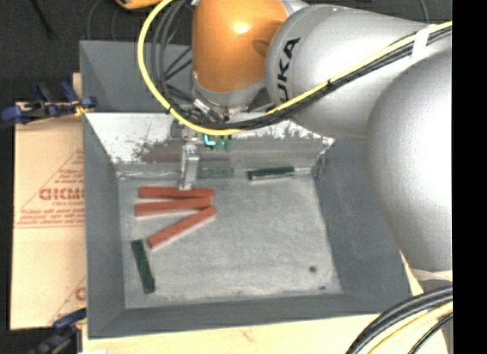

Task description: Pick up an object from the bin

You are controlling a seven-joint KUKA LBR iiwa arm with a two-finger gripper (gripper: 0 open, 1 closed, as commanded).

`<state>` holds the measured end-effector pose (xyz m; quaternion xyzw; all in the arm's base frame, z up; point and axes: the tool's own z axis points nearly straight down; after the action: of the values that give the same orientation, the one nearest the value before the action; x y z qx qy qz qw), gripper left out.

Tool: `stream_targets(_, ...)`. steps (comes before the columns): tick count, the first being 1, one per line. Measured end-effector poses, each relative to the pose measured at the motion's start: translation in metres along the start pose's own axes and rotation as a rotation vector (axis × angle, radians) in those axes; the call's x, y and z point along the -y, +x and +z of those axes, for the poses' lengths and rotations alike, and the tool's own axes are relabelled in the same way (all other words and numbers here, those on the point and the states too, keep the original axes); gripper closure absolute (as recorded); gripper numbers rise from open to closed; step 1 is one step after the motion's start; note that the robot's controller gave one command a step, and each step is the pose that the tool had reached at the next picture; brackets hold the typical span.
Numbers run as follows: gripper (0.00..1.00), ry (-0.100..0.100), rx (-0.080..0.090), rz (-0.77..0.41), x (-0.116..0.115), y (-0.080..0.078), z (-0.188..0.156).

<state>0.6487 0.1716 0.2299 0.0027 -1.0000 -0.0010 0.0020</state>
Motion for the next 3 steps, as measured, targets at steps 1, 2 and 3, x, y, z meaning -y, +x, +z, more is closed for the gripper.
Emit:
stream_targets(1,0.00,-0.001,0.009,0.003,0.001,-0.002,-0.006)
stream_targets(2,0.00,0.002,0.014,-0.041,0.015,0.000,0.052)
stream_targets(3,0.00,0.004,0.003,-0.099,0.040,0.011,0.075)
